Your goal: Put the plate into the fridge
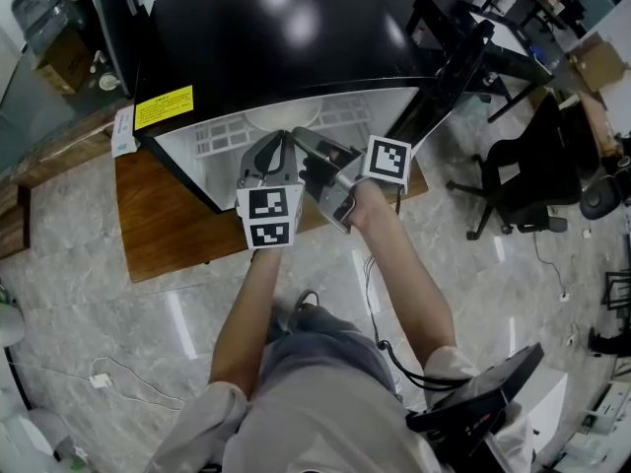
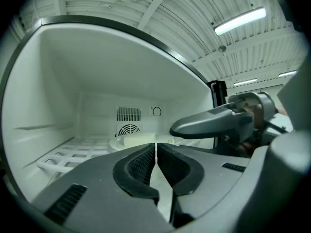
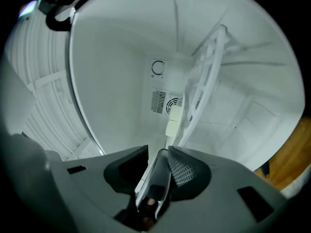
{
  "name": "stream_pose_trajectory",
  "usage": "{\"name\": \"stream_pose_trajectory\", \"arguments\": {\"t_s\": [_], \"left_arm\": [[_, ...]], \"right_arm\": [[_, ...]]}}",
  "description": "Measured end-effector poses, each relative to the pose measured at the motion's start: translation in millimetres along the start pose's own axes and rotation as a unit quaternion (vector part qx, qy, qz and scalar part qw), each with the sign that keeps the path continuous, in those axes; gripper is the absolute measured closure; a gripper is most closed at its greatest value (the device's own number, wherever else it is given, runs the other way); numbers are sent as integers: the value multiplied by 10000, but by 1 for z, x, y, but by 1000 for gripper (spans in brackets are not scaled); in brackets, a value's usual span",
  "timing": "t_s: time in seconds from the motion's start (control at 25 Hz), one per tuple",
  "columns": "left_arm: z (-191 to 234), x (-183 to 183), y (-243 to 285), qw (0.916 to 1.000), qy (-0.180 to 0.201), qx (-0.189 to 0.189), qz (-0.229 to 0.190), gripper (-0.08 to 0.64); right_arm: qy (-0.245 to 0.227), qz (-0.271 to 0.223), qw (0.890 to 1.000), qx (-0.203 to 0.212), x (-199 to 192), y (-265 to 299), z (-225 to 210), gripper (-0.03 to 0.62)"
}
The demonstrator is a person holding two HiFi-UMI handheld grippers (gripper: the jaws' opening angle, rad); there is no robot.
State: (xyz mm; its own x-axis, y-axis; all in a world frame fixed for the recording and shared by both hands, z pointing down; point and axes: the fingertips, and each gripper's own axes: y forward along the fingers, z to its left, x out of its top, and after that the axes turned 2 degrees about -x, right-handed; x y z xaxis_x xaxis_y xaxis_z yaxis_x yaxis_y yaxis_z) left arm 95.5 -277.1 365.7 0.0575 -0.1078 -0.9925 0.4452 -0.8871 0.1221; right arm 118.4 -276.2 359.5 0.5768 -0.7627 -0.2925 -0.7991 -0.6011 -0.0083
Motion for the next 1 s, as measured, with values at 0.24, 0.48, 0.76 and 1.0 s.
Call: {"name": "stream_pose_trajectory", "arguments": {"t_s": [0.24,0.48,0.76,1.0], "left_arm": [[6,3,-16,9999,-105,41,-34,531],[-20,13,-66,9982,-586,66,-76,541],[-42,-14,-127,9972,-703,192,144,541],[-44,-1,-178,9980,-594,235,-37,541]], "right_arm": [[-1924,-361,9775,-786,-8,-29,11,540],[-5284,-837,8169,-2153,-22,-70,50,565],[-5845,-768,7677,-2514,-94,-97,66,574],[-5519,-841,7877,-2604,-136,-120,81,574]]}}
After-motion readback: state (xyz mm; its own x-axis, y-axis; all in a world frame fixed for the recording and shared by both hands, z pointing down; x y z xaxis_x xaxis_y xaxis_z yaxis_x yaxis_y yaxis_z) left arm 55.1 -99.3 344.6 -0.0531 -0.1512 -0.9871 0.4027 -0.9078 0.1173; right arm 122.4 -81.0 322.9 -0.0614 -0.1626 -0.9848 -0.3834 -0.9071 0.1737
